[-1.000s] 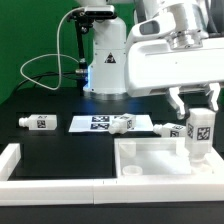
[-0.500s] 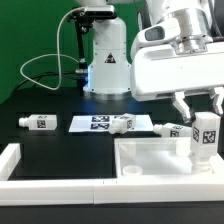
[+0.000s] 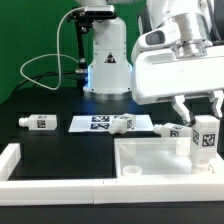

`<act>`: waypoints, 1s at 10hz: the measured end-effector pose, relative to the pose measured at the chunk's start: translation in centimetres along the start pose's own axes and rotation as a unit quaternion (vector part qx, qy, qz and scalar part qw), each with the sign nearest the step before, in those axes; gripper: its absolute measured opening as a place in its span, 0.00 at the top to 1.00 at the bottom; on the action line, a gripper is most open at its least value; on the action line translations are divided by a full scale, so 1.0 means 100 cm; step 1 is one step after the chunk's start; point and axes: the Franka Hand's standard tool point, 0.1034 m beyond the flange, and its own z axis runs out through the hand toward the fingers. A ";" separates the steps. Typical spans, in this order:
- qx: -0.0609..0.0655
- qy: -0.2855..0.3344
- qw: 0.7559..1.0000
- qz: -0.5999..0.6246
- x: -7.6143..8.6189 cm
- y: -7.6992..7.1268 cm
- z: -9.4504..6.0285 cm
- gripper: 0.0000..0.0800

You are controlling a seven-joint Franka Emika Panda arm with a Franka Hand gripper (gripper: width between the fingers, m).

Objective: Assemble one leg

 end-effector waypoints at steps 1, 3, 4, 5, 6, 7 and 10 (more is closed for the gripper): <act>0.000 -0.002 1.000 0.000 -0.003 0.000 0.002 0.64; -0.001 -0.003 1.000 0.001 -0.008 0.001 0.006 0.64; -0.003 0.007 1.000 0.001 -0.008 0.001 0.008 0.64; -0.003 0.011 1.000 0.001 -0.008 0.001 0.009 0.64; -0.003 0.008 1.000 0.001 -0.007 0.001 0.008 0.64; -0.002 0.002 1.000 0.002 -0.006 0.001 0.009 0.64; 0.007 -0.032 0.999 0.002 0.003 -0.001 0.004 0.33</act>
Offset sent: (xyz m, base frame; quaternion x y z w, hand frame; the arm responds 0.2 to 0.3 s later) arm -0.0047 0.0059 -0.0216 0.0100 0.0207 0.0143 0.9996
